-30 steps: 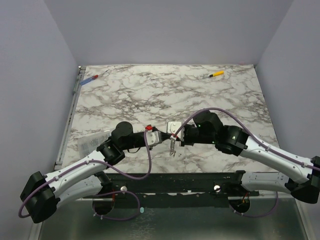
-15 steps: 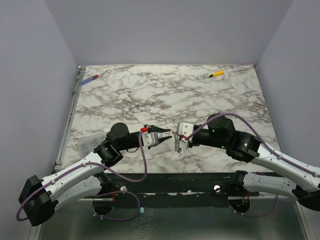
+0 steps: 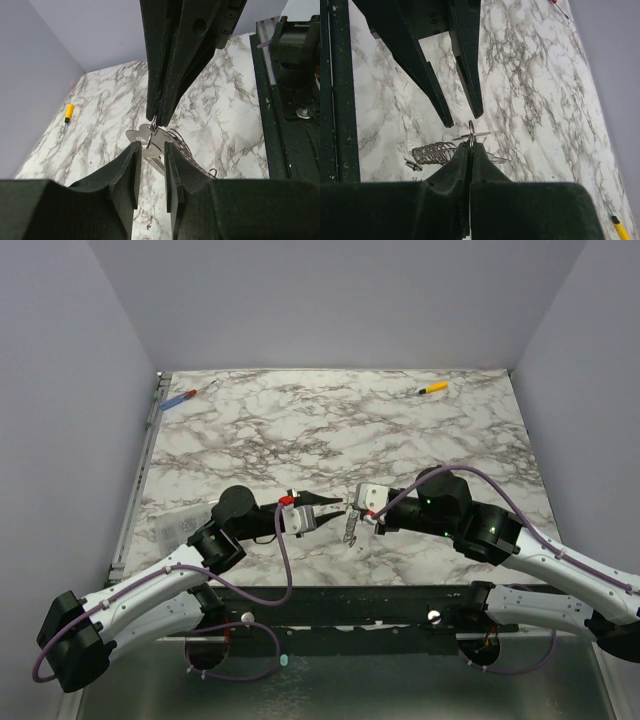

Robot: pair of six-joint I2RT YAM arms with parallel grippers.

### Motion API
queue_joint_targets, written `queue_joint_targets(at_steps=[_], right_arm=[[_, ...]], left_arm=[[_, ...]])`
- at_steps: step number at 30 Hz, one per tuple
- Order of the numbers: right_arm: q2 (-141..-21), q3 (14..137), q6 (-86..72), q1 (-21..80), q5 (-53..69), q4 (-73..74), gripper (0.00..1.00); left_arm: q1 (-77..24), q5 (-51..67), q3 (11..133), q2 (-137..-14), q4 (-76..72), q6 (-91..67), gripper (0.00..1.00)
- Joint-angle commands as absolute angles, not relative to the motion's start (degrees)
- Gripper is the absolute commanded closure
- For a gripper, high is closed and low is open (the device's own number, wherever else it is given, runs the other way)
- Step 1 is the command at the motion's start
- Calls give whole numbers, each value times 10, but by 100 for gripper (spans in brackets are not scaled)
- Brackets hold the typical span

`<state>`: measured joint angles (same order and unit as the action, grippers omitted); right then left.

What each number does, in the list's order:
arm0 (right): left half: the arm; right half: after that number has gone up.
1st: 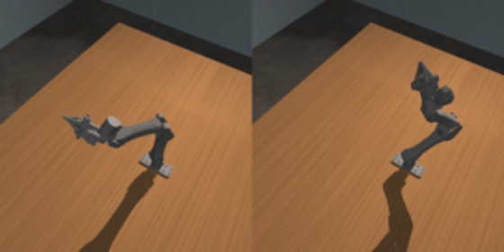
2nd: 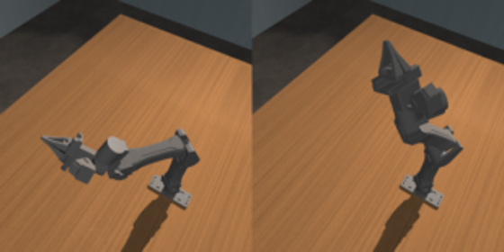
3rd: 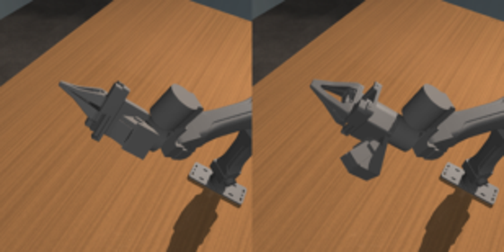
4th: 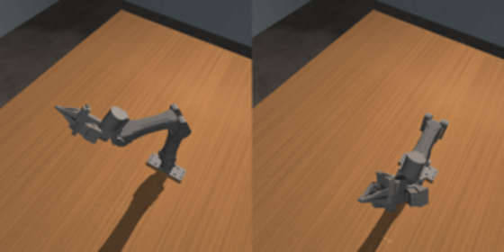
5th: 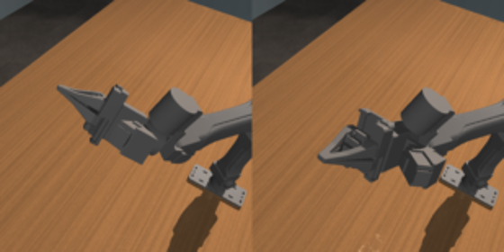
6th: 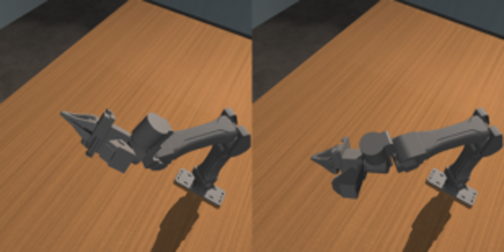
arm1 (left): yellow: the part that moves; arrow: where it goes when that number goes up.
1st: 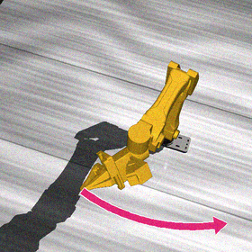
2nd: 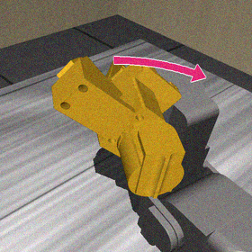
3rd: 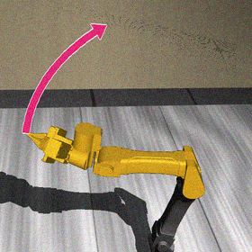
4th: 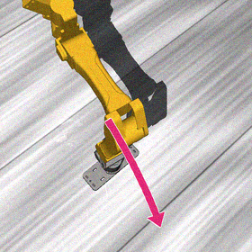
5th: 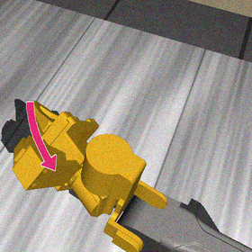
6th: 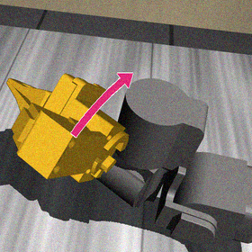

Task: Put the keys on the keyring

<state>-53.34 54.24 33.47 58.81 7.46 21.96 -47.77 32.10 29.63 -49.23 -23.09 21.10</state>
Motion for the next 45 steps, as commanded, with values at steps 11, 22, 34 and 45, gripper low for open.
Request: queue_joint_targets(at_steps=[11, 22, 34, 45], right_arm=[[-528, 546, 324, 590, 105, 198, 99], [-526, 542, 322, 590, 106, 187, 99], [-511, 533, 312, 590, 116, 165, 99], [-473, 514, 300, 590, 106, 120, 99]], left_arm=[[-481, 333, 301, -499, -258, 206, 79], [-484, 334, 298, -500, -258, 207, 81], [-486, 345, 295, -494, -258, 214, 100], [-487, 345, 294, -490, -259, 216, 100]])
